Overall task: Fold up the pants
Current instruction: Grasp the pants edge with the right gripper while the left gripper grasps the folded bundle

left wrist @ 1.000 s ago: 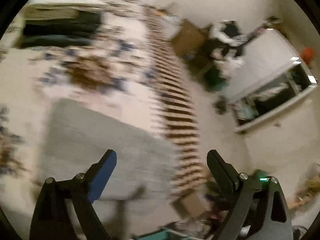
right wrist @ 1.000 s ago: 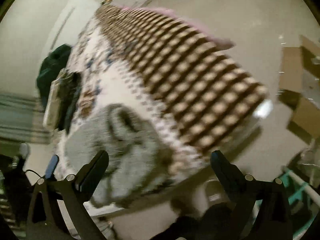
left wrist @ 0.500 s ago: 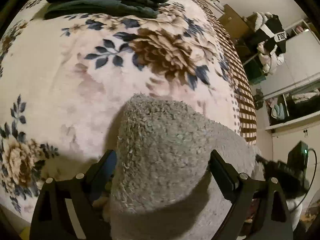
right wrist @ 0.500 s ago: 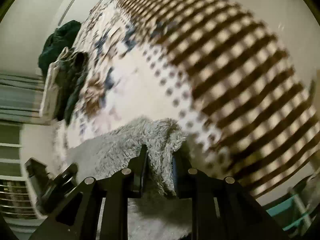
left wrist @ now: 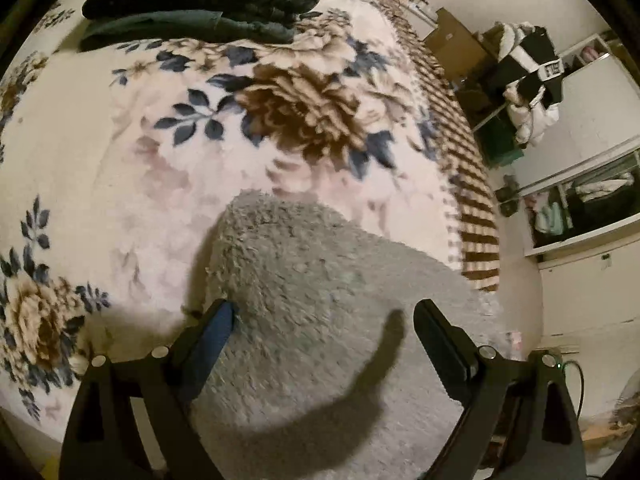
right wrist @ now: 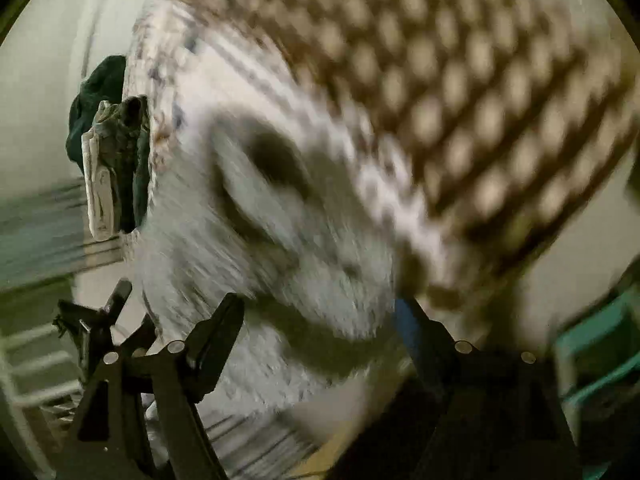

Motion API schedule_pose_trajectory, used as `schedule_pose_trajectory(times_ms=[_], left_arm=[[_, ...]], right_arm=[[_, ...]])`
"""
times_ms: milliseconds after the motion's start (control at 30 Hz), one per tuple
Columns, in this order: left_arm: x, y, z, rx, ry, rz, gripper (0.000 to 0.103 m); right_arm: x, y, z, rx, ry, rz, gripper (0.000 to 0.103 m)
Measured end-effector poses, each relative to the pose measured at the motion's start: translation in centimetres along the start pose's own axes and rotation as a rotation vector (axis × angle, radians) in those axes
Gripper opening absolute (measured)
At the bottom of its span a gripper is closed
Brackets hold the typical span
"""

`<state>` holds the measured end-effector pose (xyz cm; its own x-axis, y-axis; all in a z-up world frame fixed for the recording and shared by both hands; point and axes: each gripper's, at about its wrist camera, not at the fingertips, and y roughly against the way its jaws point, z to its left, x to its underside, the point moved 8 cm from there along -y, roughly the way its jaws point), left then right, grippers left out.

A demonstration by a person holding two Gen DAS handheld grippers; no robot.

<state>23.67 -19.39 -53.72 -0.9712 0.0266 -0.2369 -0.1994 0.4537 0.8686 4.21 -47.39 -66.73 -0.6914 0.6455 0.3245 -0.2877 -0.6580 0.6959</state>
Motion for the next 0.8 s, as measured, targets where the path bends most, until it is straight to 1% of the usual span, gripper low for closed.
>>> schedule_pose_trajectory(times_ms=[33, 67, 100, 133, 167, 200, 233, 267, 300, 333, 367, 400, 467, 533, 567, 633, 667, 700, 733, 767, 800], left_arm=[[-0.1, -0.2, 0.3, -0.009, -0.002, 0.002, 0.092], [-0.2, -0.3, 0.6, -0.018, 0.005, 0.004, 0.092], [-0.3, -0.3, 1.0, -0.008, 0.022, 0.008, 0.092], [-0.2, -0.1, 1.0, 0.018, 0.036, 0.011, 0.092], [-0.2, 0.3, 1.0, 0.028, 0.044, 0.008, 0.092], [0.0, 0.8, 0.9, 0.027, 0.042, 0.000, 0.092], [0.2, 1.2, 0.8, 0.032, 0.039, -0.005, 0.092], [0.4, 1.8, 0.6, 0.038, 0.037, -0.011, 0.092], [0.8, 2.6, 0.6, 0.041, 0.044, -0.021, 0.092], [1.4, 3.4, 0.6, 0.052, 0.056, -0.028, 0.092], [2.2, 4.0, 0.8, 0.056, 0.069, -0.029, 0.092], [3.3, 4.7, 1.0, 0.044, 0.084, -0.032, 0.092], [5.9, 5.6, 1.8, 0.017, 0.105, -0.030, 0.092], [7.9, 5.7, 2.4, -0.006, 0.116, -0.029, 0.092], [8.7, 5.5, 2.5, -0.008, 0.118, -0.029, 0.092], [10.2, 4.5, 2.5, 0.029, 0.134, -0.023, 0.092], [10.5, 4.1, 2.5, 0.052, 0.146, -0.030, 0.092], [10.7, 3.7, 2.4, 0.074, 0.154, -0.044, 0.092], [10.9, 3.3, 2.3, 0.100, 0.155, -0.062, 0.086], [10.9, 3.0, 2.4, 0.123, 0.152, -0.079, 0.077], [10.8, 2.8, 2.4, 0.134, 0.152, -0.088, 0.049]], right_arm=[[0.5, -0.9, -0.4, -0.063, -0.047, 0.013, 0.026], [0.5, -1.0, -1.0, -0.036, -0.065, -0.001, 0.012], [0.2, -0.7, -2.2, 0.022, -0.091, -0.051, 0.012], [-0.1, -0.3, -3.3, 0.066, -0.119, -0.084, 0.012], [-0.4, -0.1, -4.7, 0.125, -0.153, -0.100, 0.012], [-0.7, 0.2, -5.2, 0.156, -0.158, -0.104, 0.012], [-0.7, 0.3, -4.8, 0.154, -0.136, -0.093, 0.013], [-0.4, 0.3, -3.4, 0.136, -0.084, -0.058, 0.022], [-0.1, 0.6, -2.5, 0.141, -0.048, -0.037, 0.029], [0.2, 1.2, -1.5, 0.164, -0.002, -0.034, 0.045], [0.3, 2.3, -0.3, 0.192, 0.052, -0.056, 0.057], [0.4, 3.2, 0.5, 0.205, 0.086, -0.077, 0.058], [0.3, 5.0, 2.9, 0.231, 0.162, -0.107, 0.058], [0.1, 6.0, 6.2, 0.261, 0.266, -0.121, 0.060], [0.1, 5.7, 8.4, 0.265, 0.330, -0.102, 0.064], [1.1, 3.4, 13.7, 0.270, 0.488, -0.026, 0.065], [1.8, 1.7, 16.3, 0.288, 0.577, 0.010, 0.069], [2.6, -0.6, 18.9, 0.330, 0.692, 0.064, 0.072], [3.6, -2.4, 20.4, 0.369, 0.773, 0.107, 0.075], [4.3, -5.4, 22.6, 0.432, 0.889, 0.161, 0.075], [5.1, -7.3, 23.7, 0.469, 0.963, 0.188, 0.075]])
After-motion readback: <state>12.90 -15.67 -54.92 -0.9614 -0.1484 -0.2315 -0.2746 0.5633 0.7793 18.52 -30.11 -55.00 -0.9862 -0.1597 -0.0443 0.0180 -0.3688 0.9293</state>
